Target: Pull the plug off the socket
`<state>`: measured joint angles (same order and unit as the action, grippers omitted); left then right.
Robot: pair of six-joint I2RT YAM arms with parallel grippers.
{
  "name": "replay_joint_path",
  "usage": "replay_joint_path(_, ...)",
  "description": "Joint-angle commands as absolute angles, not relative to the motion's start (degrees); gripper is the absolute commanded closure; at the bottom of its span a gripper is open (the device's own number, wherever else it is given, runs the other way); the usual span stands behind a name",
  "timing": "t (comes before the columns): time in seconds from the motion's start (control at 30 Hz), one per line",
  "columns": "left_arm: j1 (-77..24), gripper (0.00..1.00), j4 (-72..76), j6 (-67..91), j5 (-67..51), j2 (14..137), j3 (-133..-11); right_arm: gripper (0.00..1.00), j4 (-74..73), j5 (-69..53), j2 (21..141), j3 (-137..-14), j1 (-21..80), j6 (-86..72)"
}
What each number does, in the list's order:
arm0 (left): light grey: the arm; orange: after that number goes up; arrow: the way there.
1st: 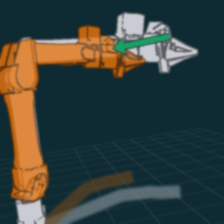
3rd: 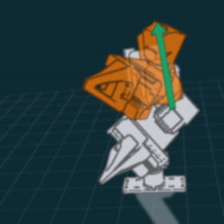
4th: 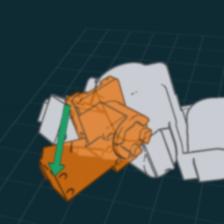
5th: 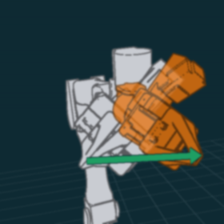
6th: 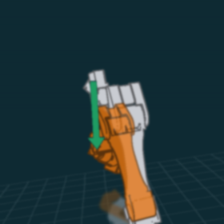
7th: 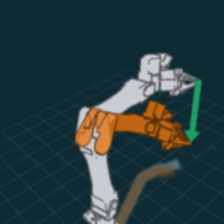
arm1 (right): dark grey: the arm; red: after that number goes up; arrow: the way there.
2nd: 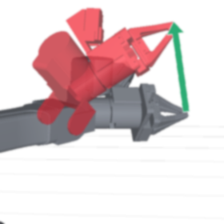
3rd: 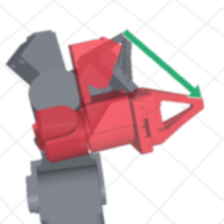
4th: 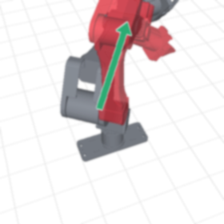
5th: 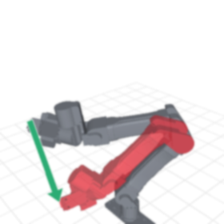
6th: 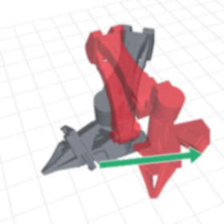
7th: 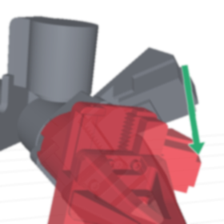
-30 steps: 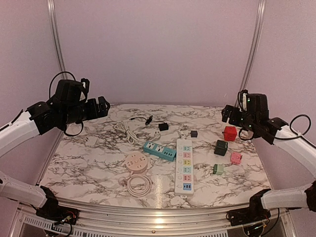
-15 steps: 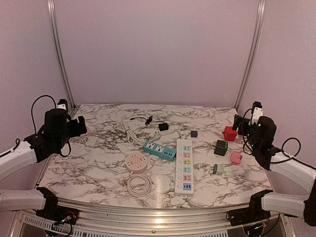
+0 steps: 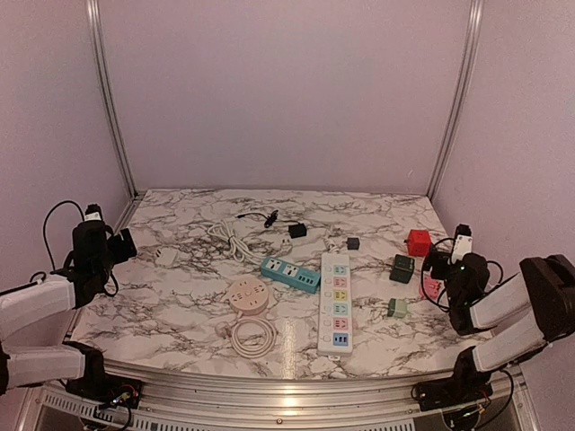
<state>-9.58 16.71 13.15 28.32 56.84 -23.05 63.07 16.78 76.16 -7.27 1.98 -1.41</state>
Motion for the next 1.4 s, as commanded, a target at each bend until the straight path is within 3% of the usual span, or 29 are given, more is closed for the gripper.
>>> replay_joint_path(0.0,-4.4,0.01,25.8,12.6,25.0,60.1,-20.5,0.02,86.2,13.6,84.3,-5.4,1.7,2.3)
replay_joint_path(0.13,-1.4,0.01,32.8,11.8,24.4,62.0,-17.7,0.02,98.9,10.2,93.9,-4.9,2.8,5.8)
replay_joint_path(0.27,-0.9,0.01,47.7,11.0,23.0,66.9,-12.9,0.02,89.8,10.7,92.2,-8.0,4.6,7.2)
replay_joint_path(0.67,-1.5,0.01,75.0,5.1,19.2,87.8,-12.6,0.02,85.8,13.5,92.2,-10.4,4.8,6.8)
replay_joint_path(0.8,-1.6,0.01,74.1,4.6,18.3,87.6,-13.0,0.02,79.2,11.3,91.8,-13.2,3.6,5.8)
replay_joint_path(1.37,-1.7,0.01,72.5,3.9,16.3,87.3,-13.6,0.01,78.9,10.0,91.8,-13.5,3.1,5.7)
